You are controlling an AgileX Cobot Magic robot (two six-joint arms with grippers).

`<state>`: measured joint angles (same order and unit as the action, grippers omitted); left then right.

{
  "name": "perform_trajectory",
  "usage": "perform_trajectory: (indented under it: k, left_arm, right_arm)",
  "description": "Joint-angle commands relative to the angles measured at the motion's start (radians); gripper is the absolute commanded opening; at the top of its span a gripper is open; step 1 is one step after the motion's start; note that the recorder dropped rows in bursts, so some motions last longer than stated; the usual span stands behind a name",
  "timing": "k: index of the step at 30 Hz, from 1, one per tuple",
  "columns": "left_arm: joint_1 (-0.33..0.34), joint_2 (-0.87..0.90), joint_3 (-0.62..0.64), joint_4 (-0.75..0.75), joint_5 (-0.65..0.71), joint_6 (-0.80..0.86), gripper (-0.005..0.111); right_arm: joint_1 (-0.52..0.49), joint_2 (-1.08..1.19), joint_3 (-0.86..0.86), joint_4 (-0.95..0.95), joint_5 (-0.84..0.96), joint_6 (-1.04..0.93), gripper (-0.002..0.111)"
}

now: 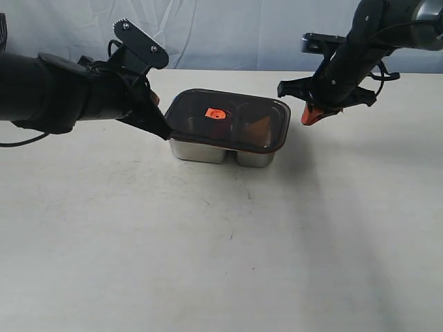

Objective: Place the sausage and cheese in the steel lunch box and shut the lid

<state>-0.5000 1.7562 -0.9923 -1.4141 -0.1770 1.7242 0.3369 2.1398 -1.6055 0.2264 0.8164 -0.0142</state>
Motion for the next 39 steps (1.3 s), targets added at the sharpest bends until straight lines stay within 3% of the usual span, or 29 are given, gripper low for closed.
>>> perform_trajectory:
  k: [1,6,16,39]
  left_arm:
    - [0.002,0.0,-0.004,0.02,-0.021,-0.004,0.019]
    - [0.002,0.004,-0.005,0.049,0.074,-0.004,0.019]
    - [0.002,0.095,-0.013,0.056,0.094,-0.004,0.019]
    - [0.002,0.097,-0.013,0.01,0.216,-0.022,0.019]
  right_arm:
    - [-0.006,0.04,-0.031,0.015,-0.002,0.007,-0.001]
    - [-0.006,0.044,-0.042,0.04,-0.049,-0.01,-0.001]
    - [0.004,0.076,-0.099,0.098,-0.012,-0.047,-0.001]
    - [0.004,0.109,-0.115,0.146,-0.07,-0.101,-0.001]
